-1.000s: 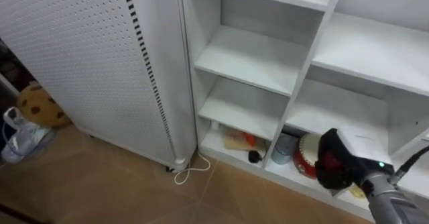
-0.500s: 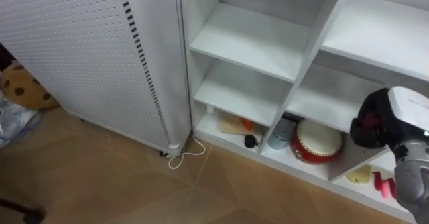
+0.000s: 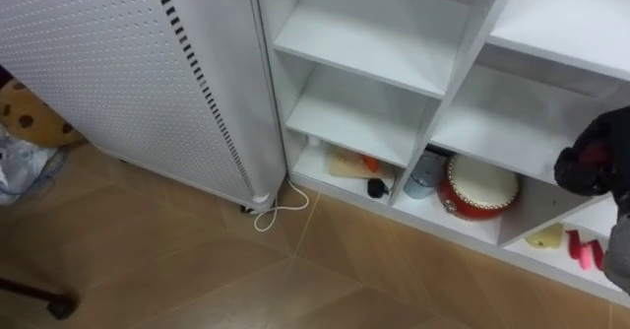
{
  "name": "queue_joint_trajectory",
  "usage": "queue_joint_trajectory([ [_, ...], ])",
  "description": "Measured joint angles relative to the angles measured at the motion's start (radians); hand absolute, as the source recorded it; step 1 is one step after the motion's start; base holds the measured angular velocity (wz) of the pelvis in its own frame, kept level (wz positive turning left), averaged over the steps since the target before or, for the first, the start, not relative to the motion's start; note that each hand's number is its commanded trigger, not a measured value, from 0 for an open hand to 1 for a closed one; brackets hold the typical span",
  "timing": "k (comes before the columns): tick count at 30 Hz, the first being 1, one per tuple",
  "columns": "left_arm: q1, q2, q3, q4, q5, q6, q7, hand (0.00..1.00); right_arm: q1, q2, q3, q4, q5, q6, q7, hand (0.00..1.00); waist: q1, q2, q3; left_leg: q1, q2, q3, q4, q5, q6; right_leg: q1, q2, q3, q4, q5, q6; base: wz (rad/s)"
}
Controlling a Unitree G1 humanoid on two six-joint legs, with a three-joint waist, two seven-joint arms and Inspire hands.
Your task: Arrange fruit in the closet
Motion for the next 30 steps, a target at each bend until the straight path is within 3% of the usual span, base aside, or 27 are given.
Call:
queue_joint_trajectory([
  [12,0.0,0.002,-0.002,-0.019,-0.001,0.033,0.01,0.0,-0.044,-0.006,0.023,0.041,0.036,0.025,-0.06,1.0,0.018,0.004,0.002,-0.004,-0.004,-0.001,0.018,0.001,-0.005,-0.011,-0.002,0.01,0.034,-0.019,0.0,0.02],
  [17,0.001,0.007,-0.001,-0.023,-0.004,0.033,0.034,0.0,-0.061,-0.022,0.058,0.041,0.051,0.026,-0.065,1.0,0.017,0.003,0.0023,-0.007,-0.005,-0.001,0.034,-0.001,-0.009,-0.013,-0.015,0.005,0.056,-0.031,-0.013,0.01],
  [24,0.012,0.01,-0.002,-0.023,-0.003,0.033,0.042,0.0,-0.065,-0.023,0.062,0.041,0.052,0.033,-0.065,1.0,0.018,0.002,0.0025,-0.007,-0.004,-0.01,0.034,0.003,-0.014,-0.011,-0.013,0.001,0.057,-0.029,-0.011,0.0],
  [30,0.015,0.033,-0.002,-0.028,-0.003,0.036,0.041,0.0,-0.077,-0.022,0.101,0.041,0.074,0.042,-0.065,1.0,0.025,0.001,0.0029,-0.007,-0.004,-0.012,0.034,0.004,-0.015,-0.004,-0.012,-0.006,0.056,-0.03,-0.012,0.01],
])
